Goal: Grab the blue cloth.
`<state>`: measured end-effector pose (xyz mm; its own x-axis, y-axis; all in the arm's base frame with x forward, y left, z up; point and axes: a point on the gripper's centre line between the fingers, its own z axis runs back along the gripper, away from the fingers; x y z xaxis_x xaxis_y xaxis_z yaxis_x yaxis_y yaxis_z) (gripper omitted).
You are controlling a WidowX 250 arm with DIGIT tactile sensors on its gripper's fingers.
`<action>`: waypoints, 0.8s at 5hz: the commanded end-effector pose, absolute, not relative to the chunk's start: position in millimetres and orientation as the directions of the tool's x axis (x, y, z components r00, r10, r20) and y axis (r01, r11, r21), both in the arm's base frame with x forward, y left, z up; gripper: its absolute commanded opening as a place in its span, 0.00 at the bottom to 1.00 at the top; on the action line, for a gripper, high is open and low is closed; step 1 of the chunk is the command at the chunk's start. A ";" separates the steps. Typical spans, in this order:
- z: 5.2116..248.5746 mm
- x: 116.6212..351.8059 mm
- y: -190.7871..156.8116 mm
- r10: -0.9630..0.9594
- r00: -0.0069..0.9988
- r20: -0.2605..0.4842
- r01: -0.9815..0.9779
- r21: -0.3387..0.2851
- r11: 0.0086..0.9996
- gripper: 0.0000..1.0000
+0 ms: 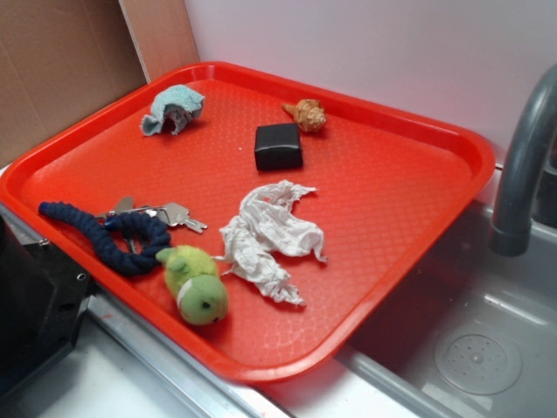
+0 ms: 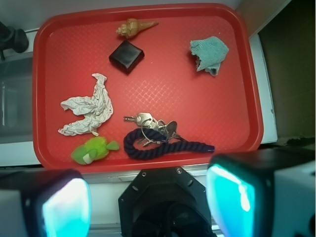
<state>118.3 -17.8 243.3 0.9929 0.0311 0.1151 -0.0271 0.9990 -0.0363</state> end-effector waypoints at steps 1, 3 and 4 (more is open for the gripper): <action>243.3 118.3 -17.8 0.031 0.993 0.115 -0.027 -0.036 0.999 1.00; 201.0 157.8 58.3 0.339 0.928 0.151 -0.339 -0.028 0.940 1.00; 201.0 157.8 58.3 0.339 0.928 0.151 -0.339 -0.028 0.940 1.00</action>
